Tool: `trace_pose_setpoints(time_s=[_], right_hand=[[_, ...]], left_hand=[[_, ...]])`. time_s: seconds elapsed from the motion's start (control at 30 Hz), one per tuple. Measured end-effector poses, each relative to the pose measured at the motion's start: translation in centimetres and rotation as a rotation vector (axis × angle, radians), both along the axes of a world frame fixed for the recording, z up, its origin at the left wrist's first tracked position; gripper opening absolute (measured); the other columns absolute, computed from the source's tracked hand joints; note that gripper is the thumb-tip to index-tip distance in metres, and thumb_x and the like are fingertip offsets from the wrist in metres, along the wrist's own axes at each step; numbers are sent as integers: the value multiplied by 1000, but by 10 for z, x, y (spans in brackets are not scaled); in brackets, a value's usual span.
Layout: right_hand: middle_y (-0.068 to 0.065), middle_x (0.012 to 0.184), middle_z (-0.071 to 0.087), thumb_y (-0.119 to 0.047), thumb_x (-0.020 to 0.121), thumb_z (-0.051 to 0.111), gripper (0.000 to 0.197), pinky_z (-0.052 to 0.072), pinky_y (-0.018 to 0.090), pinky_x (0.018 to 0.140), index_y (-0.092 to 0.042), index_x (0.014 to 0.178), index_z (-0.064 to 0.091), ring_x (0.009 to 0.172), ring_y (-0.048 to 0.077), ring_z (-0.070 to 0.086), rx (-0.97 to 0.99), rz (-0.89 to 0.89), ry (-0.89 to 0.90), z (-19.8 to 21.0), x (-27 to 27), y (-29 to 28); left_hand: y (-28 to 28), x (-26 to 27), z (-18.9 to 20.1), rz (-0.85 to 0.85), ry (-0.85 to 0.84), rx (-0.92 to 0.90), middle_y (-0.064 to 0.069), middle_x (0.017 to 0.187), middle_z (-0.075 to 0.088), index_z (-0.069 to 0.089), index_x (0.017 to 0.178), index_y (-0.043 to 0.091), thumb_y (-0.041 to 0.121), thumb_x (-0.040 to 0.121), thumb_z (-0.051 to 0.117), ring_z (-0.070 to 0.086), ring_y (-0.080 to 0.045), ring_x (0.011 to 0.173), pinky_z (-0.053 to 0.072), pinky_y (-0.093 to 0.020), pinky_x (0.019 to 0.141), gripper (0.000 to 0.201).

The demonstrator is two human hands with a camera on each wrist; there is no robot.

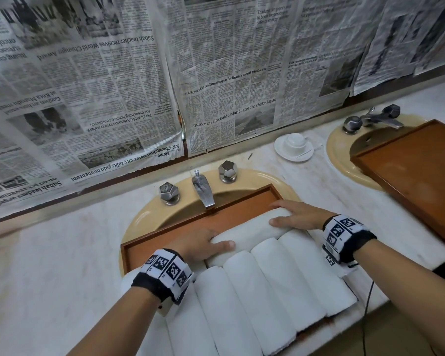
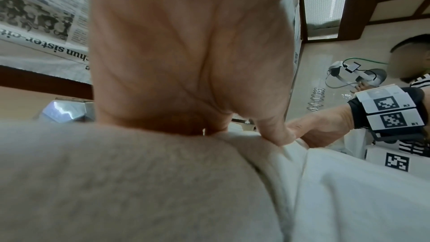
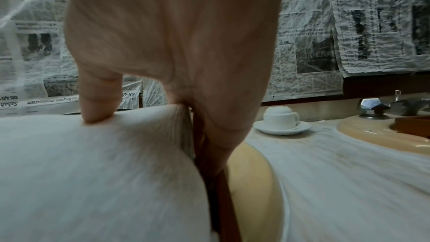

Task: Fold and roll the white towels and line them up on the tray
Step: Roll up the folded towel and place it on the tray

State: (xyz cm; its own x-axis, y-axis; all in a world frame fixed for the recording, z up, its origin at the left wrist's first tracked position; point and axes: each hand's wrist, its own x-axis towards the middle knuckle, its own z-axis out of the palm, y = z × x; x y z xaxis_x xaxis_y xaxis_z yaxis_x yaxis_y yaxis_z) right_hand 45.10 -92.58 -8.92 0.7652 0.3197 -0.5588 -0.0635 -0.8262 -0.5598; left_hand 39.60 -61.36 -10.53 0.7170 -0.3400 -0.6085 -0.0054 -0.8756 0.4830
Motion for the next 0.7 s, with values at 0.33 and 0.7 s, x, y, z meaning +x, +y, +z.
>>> trace_pose_setpoints(time_s=[0.33,0.7], right_hand=[[-10,149,42,-56,85,68,76,35,30,107,-34,150,36,130,12,42,-20,-76,-107,6,-11,-3],[-5,149,42,-45,87,70,69,36,31,108,-28,147,42,133,15,42,21,-155,-235,15,-39,-9]], left_hand=[[10,-10,5,64,-73,-42,7,117,68,65,122,28,75,92,39,61,-13,105,48,-39,100,61],[17,-31,26,108,-196,-50,3,142,56,50,143,21,63,95,50,53,-15,124,40,-27,98,64]])
